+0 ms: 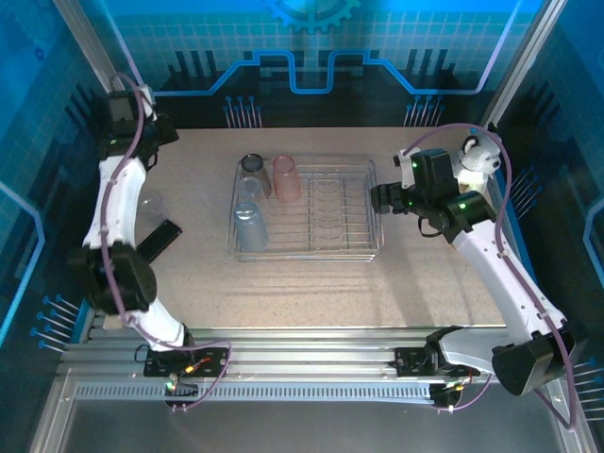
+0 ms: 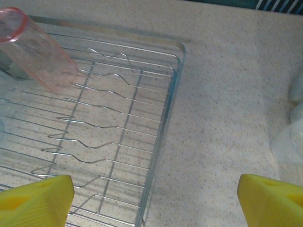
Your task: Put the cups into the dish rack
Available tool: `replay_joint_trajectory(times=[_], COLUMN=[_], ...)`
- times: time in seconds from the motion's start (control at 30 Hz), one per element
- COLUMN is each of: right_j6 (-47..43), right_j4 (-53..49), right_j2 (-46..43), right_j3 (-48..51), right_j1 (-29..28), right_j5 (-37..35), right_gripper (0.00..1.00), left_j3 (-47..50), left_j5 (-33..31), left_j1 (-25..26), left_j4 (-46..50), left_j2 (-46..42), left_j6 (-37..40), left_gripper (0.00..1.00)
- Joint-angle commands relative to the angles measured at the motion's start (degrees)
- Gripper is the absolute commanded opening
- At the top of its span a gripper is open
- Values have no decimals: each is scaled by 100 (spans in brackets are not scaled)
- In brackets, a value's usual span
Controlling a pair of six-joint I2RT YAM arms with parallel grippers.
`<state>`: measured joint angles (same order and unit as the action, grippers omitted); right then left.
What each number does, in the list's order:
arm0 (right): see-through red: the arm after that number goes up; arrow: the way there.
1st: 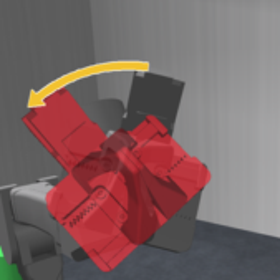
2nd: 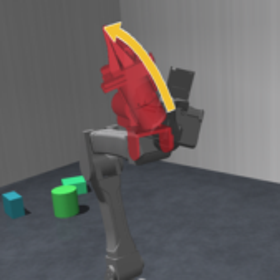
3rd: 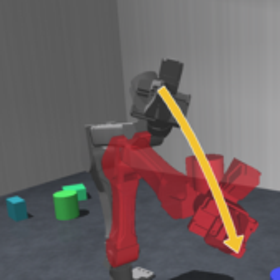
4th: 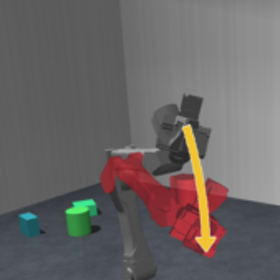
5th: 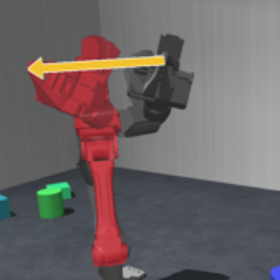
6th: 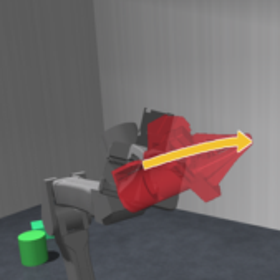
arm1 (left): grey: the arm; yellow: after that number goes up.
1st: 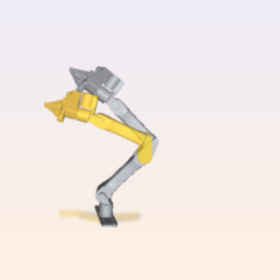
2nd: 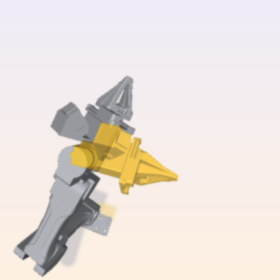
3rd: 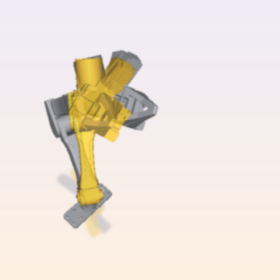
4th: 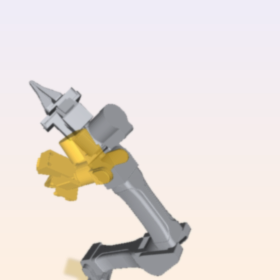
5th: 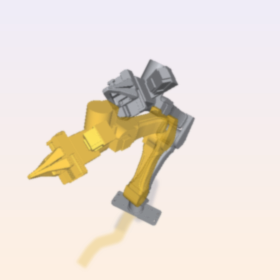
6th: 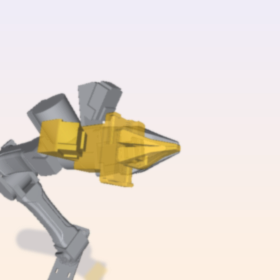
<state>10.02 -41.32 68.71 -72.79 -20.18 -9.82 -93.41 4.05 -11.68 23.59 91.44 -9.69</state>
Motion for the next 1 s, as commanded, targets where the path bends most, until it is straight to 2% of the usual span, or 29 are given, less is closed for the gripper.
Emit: replay_joint_trajectory(times=[0.0,0.1,0.17,0.23,0.33,0.53,0.8,0.87,0.97], right_j6=[-321,-486,-353,-115,112,429,1364,1625,1989], right_j4=[349,613,751,742,488,1241,2170,2622,3084], right_j2=[-37,1,31,109,389,502,725,684,703], right_j3=[-329,-559,-724,-1006,-1557,-1751,-1714,-1557,-1457], right_j1=[-332,-569,-633,-631,-638,-865,-978,-987,-997], right_j5=[-59,18,349,907,1669,2622,3627,3821,4185], right_gripper=[89,88,89,92,94,94,94,94,95], left_j3=[547,1003,1575,2292,2810,3279,3503,3546,3590], left_j5=[2175,3476,4204,4611,4916,5141,5015,4940,4921], left_j1=[-9,-1,46,153,417,1212,1848,1934,2075], left_j4=[-1329,-2240,-3478,-4985,-6012,-6771,-9650,-9997,-9916], left_j2=[-644,-1066,-1366,-1672,-1927,-2172,-1548,-1426,-1416], left_j6=[-849,-1740,-2569,-3589,-4417,-5024,-7374,-7689,-7649], left_gripper=[0,0,0,0,0,0,0,0,0])
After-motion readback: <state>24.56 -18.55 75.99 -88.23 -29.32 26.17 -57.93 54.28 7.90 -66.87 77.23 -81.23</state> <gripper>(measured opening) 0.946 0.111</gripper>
